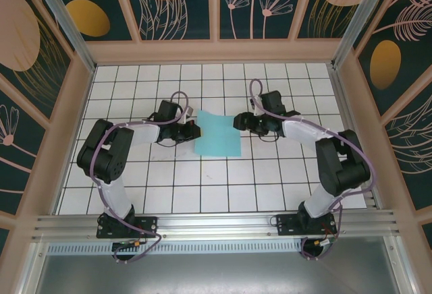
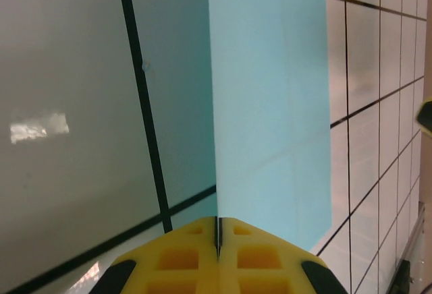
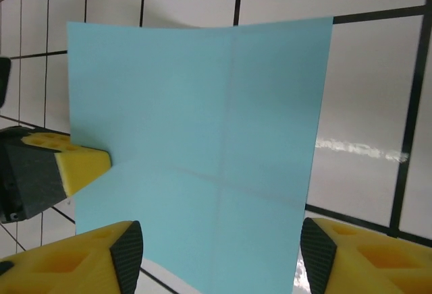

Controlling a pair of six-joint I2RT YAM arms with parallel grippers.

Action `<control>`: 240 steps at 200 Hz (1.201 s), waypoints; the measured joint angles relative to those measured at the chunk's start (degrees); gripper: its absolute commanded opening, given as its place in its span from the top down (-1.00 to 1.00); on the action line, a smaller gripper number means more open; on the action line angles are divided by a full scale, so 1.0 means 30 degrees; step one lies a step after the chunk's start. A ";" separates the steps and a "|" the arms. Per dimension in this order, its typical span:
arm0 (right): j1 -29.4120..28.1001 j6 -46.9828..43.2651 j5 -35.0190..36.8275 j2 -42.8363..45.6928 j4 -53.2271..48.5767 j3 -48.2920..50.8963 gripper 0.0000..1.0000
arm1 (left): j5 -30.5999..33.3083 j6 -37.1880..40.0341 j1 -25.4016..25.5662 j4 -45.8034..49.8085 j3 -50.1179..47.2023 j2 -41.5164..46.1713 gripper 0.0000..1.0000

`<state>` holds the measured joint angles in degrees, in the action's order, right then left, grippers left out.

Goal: Fold a paper plane with a square sheet of paper (fold left side to right side)
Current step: Place a square sheet of paper at the center of the table, then first fold in half a square sheet of paper at the center of the table.

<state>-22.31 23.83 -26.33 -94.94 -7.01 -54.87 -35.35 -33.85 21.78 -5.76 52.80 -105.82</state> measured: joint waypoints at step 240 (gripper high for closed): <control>-0.0350 0.1042 -0.0444 -0.4881 0.1326 -0.2295 -0.17 | -0.2594 -0.1559 0.0699 -0.1020 0.2266 -0.0182 -0.14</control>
<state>-23.35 26.96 -27.66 -109.58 -3.03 -61.76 -43.13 -38.52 23.88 -8.82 59.59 -106.37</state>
